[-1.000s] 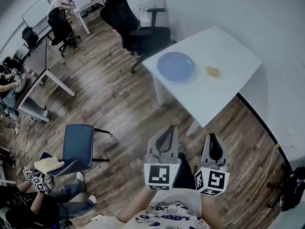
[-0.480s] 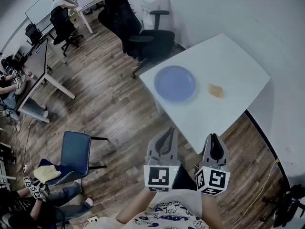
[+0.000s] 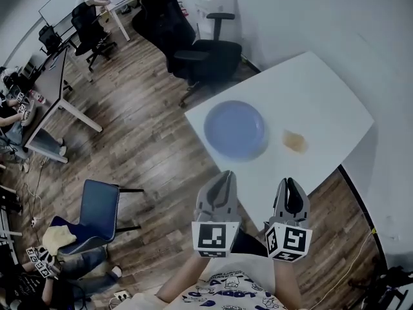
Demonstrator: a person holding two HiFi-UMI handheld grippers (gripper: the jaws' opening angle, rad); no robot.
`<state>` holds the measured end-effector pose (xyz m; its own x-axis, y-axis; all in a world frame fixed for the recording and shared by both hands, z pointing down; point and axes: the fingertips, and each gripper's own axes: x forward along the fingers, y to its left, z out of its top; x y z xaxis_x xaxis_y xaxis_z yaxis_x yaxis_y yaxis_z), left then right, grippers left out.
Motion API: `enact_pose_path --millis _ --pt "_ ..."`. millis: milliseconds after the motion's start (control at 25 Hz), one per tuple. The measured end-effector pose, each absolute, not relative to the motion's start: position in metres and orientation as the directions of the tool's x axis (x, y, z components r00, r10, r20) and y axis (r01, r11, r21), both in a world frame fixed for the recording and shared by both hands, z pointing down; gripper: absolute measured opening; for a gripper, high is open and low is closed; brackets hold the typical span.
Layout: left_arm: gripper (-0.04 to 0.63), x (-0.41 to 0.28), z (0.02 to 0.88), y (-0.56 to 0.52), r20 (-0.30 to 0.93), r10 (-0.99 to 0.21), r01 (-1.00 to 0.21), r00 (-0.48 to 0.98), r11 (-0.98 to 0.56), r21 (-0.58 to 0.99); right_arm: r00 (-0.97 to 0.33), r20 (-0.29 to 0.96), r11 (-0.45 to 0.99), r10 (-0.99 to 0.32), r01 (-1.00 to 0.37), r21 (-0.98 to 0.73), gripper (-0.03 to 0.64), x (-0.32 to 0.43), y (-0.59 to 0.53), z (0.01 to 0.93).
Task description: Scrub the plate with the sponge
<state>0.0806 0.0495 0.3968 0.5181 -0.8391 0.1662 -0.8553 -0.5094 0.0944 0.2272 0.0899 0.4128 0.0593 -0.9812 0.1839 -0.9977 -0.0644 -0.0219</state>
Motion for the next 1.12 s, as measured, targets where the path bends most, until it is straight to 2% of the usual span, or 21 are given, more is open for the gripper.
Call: enact_pose_path --millis 400,720,1120 --pt "0.021 0.110 0.404 0.021 0.208 -0.828 -0.853 0.521 -0.510 0.108 0.064 0.243 -0.072 -0.968 -0.997 -0.024 0.035 0.267 0.058 0.428" --pt "0.021 0.112 0.424 0.007 0.267 -0.810 -0.852 0.522 -0.509 0.121 0.089 0.352 -0.095 -0.932 -0.995 -0.001 0.034 0.297 0.045 0.462" --pt "0.021 0.124 0.450 -0.037 0.307 -0.752 -0.810 0.583 -0.568 0.146 0.115 0.432 -0.095 -0.894 -0.993 0.067 0.035 0.315 0.004 0.486"
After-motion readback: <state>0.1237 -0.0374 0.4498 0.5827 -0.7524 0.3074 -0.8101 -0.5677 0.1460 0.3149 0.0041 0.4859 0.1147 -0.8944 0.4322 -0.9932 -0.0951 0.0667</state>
